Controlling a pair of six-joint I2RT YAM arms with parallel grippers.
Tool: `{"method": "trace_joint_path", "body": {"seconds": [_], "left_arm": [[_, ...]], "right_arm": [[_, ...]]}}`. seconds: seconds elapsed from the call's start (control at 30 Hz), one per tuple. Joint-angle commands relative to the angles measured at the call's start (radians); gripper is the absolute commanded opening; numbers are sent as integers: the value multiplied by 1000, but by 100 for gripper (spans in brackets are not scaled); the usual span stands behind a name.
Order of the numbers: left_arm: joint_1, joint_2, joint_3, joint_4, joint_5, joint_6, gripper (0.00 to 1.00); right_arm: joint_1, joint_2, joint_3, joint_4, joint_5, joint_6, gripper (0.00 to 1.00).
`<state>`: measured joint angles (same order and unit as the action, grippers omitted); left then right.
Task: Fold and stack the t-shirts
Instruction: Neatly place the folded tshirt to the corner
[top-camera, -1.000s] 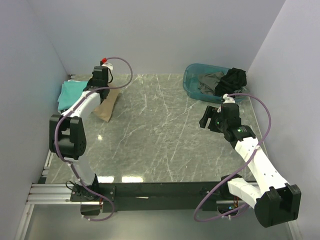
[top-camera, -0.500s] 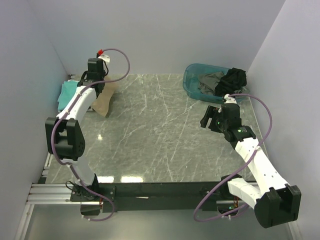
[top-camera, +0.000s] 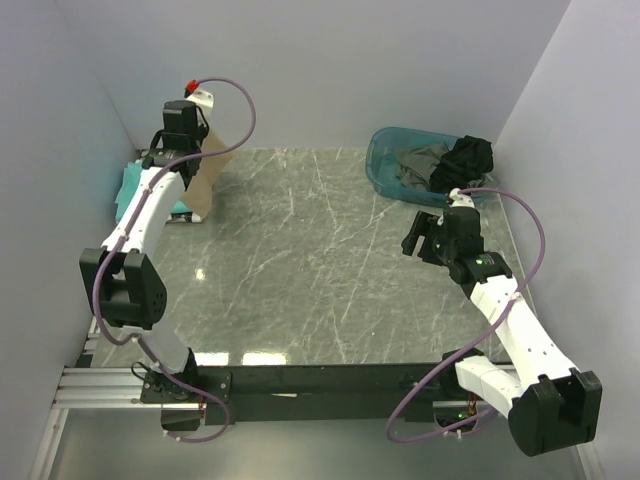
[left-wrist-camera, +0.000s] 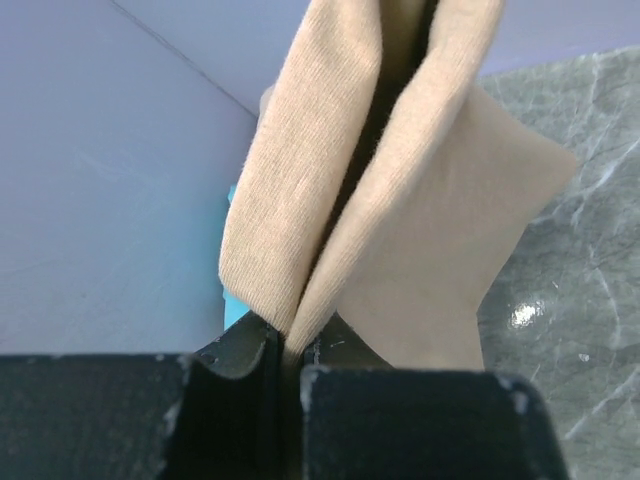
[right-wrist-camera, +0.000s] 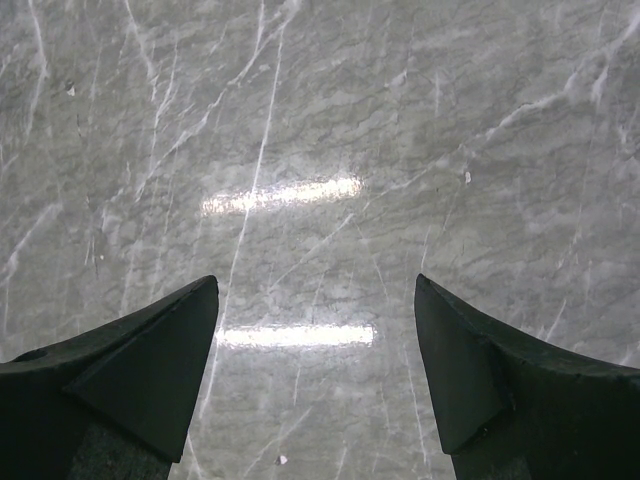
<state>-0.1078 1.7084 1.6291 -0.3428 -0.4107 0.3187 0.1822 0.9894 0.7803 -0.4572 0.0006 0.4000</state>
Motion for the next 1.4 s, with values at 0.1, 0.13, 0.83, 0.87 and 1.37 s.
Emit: {"method": "trace_joint_path", "body": {"seconds": [0.1, 0.13, 0.83, 0.87, 1.37], "left_arm": [[23, -43, 58, 45, 13, 8, 1], [28, -32, 55, 48, 18, 8, 1], [207, 200, 117, 88, 125, -39, 1], [214, 207, 120, 90, 130, -41, 1], [319, 358, 175, 146, 119, -61, 1]], "right_arm": [[-9, -12, 4, 28, 25, 3, 86], [-10, -11, 4, 25, 26, 2, 86], [-21, 34, 25, 11, 88, 8, 86], [-21, 35, 27, 11, 93, 8, 86], [-24, 71, 53, -9, 148, 11, 86]]}}
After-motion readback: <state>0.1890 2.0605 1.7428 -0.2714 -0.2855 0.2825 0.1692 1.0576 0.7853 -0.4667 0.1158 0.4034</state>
